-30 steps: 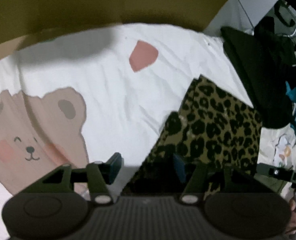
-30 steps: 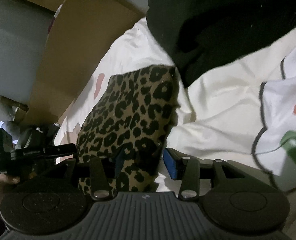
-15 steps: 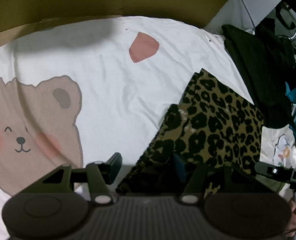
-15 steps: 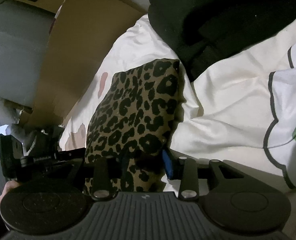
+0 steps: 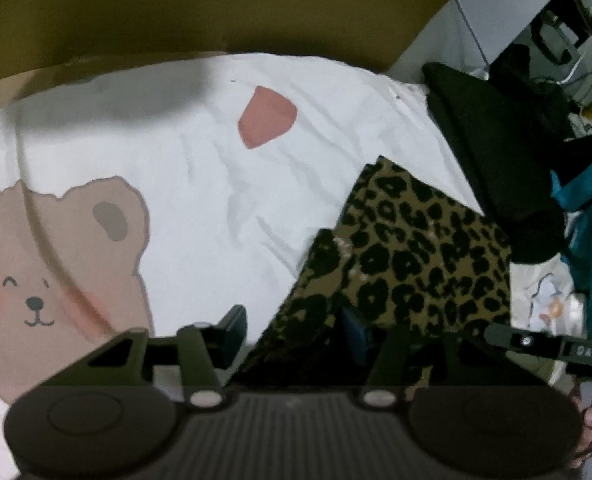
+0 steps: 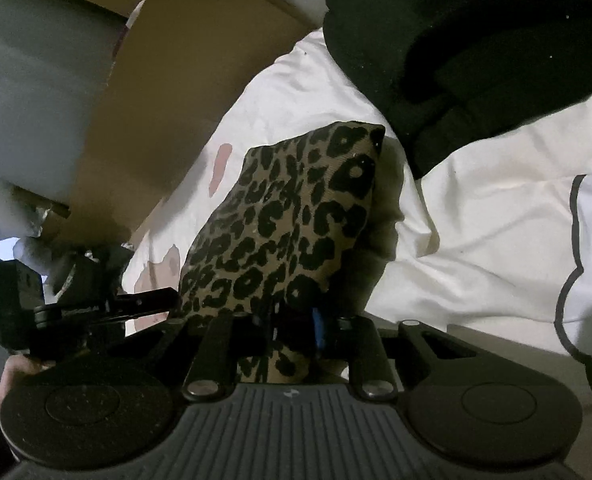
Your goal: Fold clothes
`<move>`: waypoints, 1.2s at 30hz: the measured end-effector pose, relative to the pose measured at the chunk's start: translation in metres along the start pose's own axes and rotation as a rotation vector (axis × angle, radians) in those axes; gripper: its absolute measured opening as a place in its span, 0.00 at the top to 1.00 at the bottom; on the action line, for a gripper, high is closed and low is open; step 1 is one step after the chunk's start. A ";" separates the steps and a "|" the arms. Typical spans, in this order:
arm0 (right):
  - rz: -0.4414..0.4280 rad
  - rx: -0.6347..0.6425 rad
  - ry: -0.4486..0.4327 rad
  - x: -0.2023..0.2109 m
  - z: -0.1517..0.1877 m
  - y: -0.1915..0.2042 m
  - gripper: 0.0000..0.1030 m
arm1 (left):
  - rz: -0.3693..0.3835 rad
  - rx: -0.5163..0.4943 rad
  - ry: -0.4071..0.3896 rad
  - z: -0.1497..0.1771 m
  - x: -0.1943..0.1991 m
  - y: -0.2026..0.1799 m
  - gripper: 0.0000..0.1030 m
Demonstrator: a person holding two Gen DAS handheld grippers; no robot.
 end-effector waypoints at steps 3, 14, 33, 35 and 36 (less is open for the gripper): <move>0.008 -0.041 0.012 -0.003 0.003 -0.008 0.77 | 0.024 -0.012 -0.001 -0.001 -0.005 -0.003 0.46; -0.031 -0.141 0.026 -0.013 0.009 -0.020 0.74 | 0.147 0.030 -0.020 -0.010 -0.020 0.000 0.35; -0.048 -0.102 0.022 -0.013 0.008 0.005 0.73 | 0.216 0.037 -0.011 -0.018 -0.034 0.004 0.70; -0.042 -0.109 0.027 -0.014 0.010 0.002 0.73 | 0.216 0.043 0.002 -0.020 -0.035 0.006 0.66; -0.039 -0.116 0.029 -0.015 0.012 0.000 0.73 | 0.211 0.050 0.014 -0.021 -0.037 0.006 0.62</move>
Point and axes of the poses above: each gripper's, at about its wrist camera, not at the fingertips, and x roughly against the way its jaws point, y to its left, z to its underside, the point moved 1 cm from there along -x, roughly the way its jaws point, and after that the axes turned 6 degrees about x, right-handed, at the moved point
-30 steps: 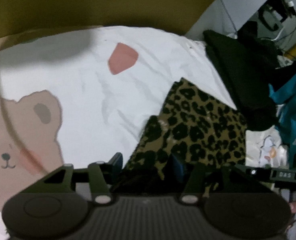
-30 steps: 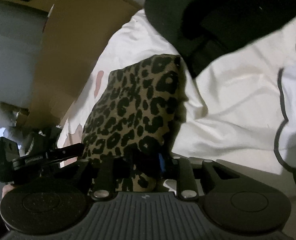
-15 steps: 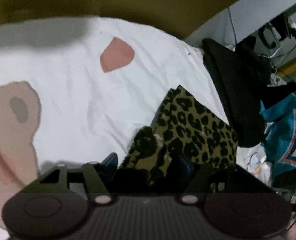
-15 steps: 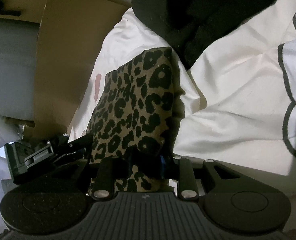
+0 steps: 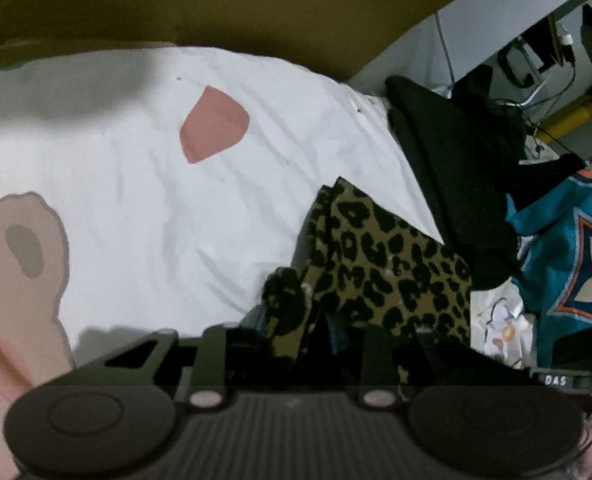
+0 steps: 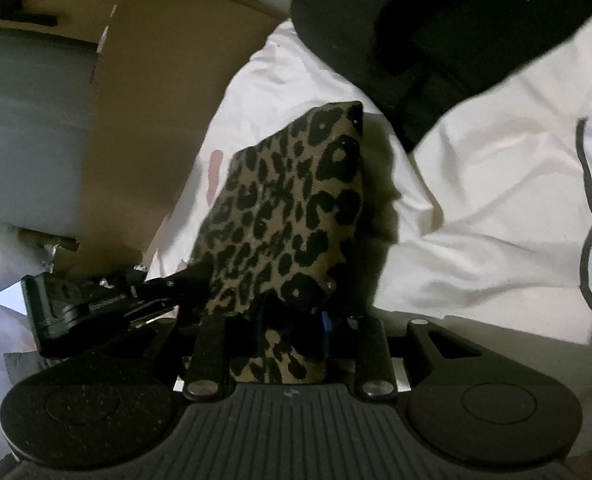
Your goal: Fold clothes
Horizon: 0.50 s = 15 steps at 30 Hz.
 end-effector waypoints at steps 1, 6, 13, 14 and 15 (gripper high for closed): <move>0.003 -0.006 0.001 0.000 0.001 -0.001 0.73 | -0.005 0.007 0.011 -0.001 -0.002 0.001 0.55; 0.012 -0.021 0.008 -0.004 0.005 -0.007 0.66 | 0.014 0.042 0.072 -0.006 -0.015 0.008 0.35; -0.018 -0.038 0.027 -0.014 0.012 -0.009 0.57 | 0.106 0.090 0.104 -0.012 -0.024 0.016 0.27; -0.024 -0.048 0.028 -0.016 0.013 -0.009 0.57 | 0.108 0.084 0.114 -0.013 -0.026 0.015 0.33; -0.030 -0.053 0.033 -0.017 0.014 -0.008 0.58 | 0.109 0.078 0.124 -0.013 -0.027 0.015 0.37</move>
Point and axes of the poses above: each gripper's, at about its wrist camera, not at the fingertips, and x roughly against the way its jaws point, y to its left, z to its underside, the point moved 1 cm from there along -x, roughly the way its jaws point, and after that the axes turned 6 degrees about x, right-handed, at the moved point
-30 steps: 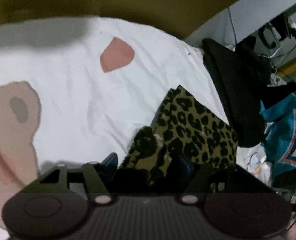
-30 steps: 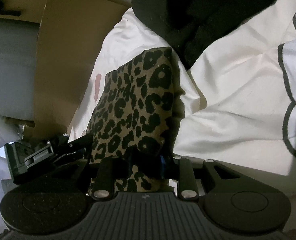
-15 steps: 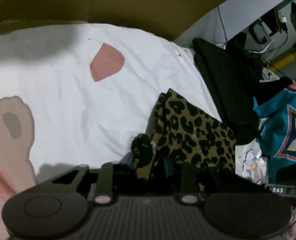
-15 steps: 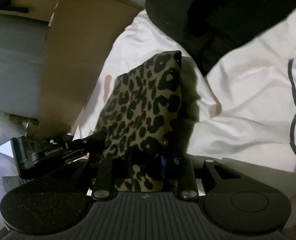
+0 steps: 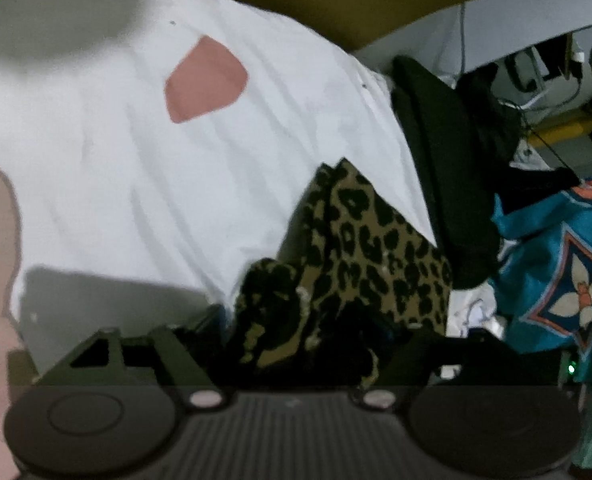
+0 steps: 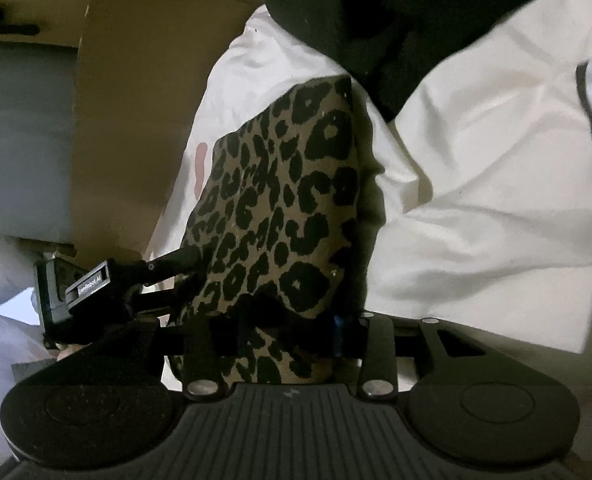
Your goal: Fold clothes
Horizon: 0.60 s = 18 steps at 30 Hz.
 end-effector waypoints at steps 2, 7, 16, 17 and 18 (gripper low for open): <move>-0.005 0.011 0.014 -0.001 0.000 0.005 0.60 | -0.001 0.005 0.016 -0.003 0.000 0.001 0.47; 0.019 0.029 0.026 0.001 -0.001 0.016 0.71 | 0.008 -0.011 0.027 -0.007 0.003 -0.002 0.61; 0.045 0.028 0.026 0.003 0.005 0.018 0.63 | -0.001 -0.076 0.075 -0.012 0.000 -0.004 0.45; 0.050 0.022 0.026 0.002 0.005 0.016 0.63 | 0.000 -0.075 0.083 -0.012 -0.003 -0.004 0.40; 0.053 0.021 0.027 0.000 0.006 0.015 0.63 | 0.010 -0.075 0.088 -0.013 -0.006 -0.003 0.38</move>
Point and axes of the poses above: each gripper's, at about its wrist camera, not at the fingertips, and x roughly against the way its jaws point, y to its left, z to its underside, the point moved 1 cm from there along -x, roughly the way its jaws point, and after that the axes turned 6 degrees about x, right-handed, at the moved point
